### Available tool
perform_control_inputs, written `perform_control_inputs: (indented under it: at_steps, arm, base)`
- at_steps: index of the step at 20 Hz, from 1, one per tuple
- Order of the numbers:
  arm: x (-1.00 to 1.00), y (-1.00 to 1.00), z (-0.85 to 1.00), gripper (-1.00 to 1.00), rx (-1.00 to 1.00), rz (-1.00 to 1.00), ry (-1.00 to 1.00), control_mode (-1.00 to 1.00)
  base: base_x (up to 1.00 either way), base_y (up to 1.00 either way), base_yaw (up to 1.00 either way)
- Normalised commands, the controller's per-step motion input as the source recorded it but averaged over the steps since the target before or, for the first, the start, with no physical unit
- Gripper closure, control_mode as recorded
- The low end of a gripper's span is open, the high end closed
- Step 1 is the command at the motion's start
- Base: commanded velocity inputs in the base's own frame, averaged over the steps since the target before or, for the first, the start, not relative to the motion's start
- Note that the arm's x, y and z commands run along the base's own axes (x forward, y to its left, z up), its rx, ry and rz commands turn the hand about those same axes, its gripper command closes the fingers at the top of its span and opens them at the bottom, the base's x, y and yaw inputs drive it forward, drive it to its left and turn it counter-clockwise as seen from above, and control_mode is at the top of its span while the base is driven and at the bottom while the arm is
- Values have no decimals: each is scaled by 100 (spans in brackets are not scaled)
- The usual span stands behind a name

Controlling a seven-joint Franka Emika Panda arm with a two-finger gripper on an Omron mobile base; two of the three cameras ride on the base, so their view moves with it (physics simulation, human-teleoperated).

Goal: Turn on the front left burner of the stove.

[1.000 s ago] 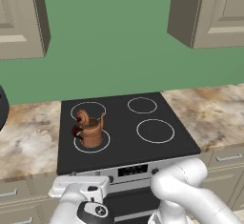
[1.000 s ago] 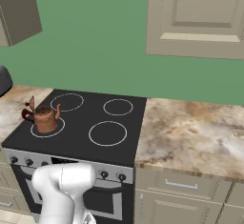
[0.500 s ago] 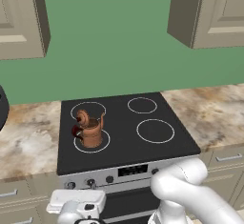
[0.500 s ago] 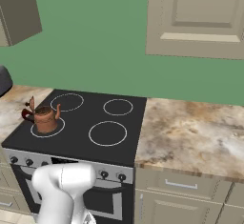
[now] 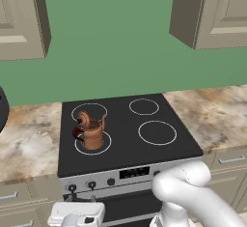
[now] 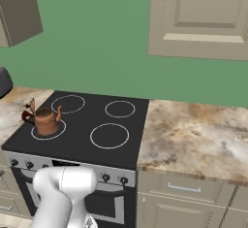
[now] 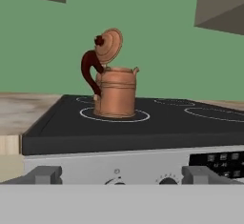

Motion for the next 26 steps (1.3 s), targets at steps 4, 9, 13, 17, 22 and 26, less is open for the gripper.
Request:
perform_control_inputs:
  at_steps: [4, 9, 13, 17, 22, 26]
  arm:
    - [34, 19, -29, -100, 0, 0, 0, -100]
    - [26, 13, -23, -100, 0, 0, 0, -100]
    - [17, 25, -39, -100, 0, 0, 0, -100]
    - [16, 17, -33, -100, 0, 0, -1, -100]
    - [20, 2, -9, -100, 1, 0, 0, -100]
    - [28, 0, -5, -100, 1, 0, 0, -100]
  base:
    - [0, 0, 0]
    - [0, 0, 0]
    - [0, 0, 0]
    - [0, 0, 0]
    - [0, 0, 0]
    - [0, 0, 0]
